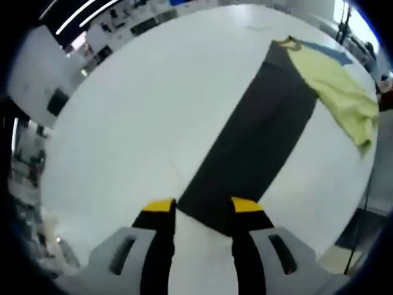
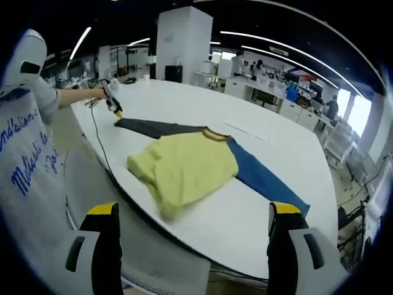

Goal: Fold the garment on the visible template until the final outline fits inside the template.

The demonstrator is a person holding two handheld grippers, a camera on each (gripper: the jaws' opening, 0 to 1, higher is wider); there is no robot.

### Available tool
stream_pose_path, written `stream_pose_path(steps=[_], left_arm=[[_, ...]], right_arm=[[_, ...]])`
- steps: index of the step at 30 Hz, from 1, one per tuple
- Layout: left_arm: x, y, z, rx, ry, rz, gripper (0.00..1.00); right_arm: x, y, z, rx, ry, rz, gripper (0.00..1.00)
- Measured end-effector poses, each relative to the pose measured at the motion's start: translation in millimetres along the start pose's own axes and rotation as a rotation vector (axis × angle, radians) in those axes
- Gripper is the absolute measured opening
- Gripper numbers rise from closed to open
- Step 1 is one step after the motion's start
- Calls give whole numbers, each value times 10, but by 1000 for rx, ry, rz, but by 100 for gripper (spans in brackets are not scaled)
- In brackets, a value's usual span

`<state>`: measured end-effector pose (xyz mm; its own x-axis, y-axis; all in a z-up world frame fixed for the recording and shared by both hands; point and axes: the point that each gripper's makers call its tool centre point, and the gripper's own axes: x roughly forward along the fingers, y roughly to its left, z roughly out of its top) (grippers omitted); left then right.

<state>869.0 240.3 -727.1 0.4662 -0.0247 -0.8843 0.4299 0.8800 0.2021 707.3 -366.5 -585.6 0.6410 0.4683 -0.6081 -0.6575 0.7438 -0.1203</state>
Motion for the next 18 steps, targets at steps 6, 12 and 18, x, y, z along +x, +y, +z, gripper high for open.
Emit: stream_pose_path(steps=[6,12,18], left_arm=[[-204,-162,114,26,-64,-6,37],[-311,-337,123,36,-102,-41,44],[-459,-474,191,32,-178,-55,52]], right_arm=[[40,-7,39,-15,-18,28,100],[70,-18,37,-27,-23,53,100],[100,-21,52,-40,-29,72,100]])
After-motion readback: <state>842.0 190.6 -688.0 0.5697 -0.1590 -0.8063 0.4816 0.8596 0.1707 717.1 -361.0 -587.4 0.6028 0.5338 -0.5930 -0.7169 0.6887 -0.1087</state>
